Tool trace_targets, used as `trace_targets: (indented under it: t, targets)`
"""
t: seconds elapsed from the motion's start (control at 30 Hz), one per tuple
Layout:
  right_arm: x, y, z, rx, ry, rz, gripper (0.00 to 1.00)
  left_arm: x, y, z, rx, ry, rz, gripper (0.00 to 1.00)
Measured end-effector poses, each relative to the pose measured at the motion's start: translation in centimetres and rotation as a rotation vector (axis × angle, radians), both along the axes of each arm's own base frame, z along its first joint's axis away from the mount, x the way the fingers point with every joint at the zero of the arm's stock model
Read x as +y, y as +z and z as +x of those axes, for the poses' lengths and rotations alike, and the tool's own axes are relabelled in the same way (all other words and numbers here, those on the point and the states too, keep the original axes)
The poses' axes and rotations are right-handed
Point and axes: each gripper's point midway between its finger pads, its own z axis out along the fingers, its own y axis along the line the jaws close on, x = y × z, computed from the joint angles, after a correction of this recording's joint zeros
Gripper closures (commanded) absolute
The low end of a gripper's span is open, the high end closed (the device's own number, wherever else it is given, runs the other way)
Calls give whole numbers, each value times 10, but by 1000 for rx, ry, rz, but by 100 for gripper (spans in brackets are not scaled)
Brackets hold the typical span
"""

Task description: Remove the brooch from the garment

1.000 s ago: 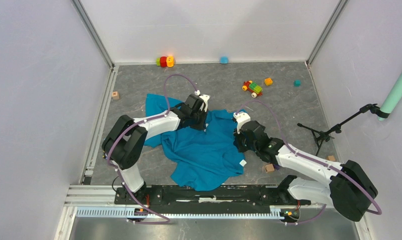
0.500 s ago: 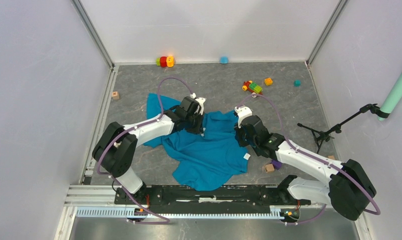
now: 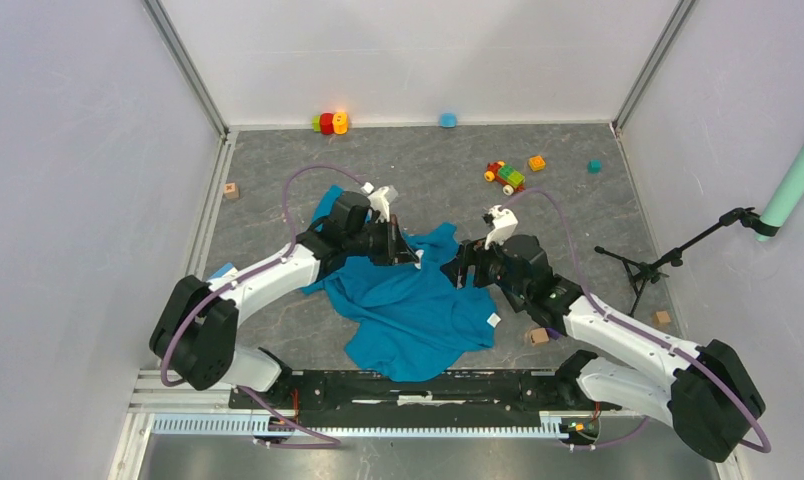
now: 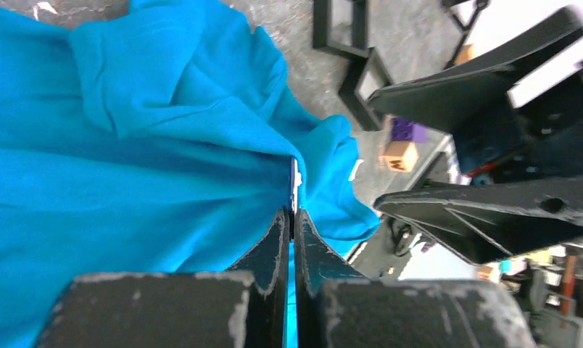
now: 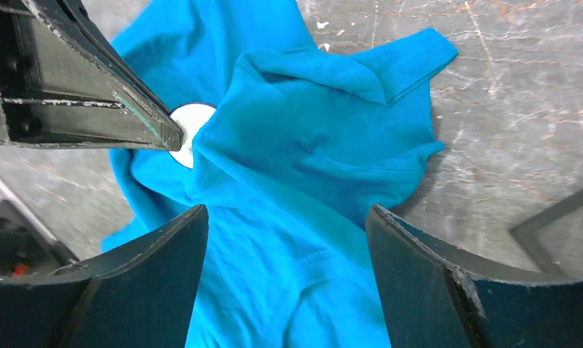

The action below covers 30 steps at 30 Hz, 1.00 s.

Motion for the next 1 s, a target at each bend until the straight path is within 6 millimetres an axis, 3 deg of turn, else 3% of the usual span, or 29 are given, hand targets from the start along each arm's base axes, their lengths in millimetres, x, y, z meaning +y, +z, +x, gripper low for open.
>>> trace_targets:
  t: [0.23, 0.43, 1.0]
  targets:
    - [10, 0, -7, 46, -68, 285, 21, -3, 15, -7, 74, 1, -148, 98]
    - [29, 25, -7, 42, -18, 443, 21, -11, 30, -16, 108, -37, -225, 98]
    - [41, 41, -5, 50, 6, 551, 47, -18, 49, -26, 128, -84, -322, 98]
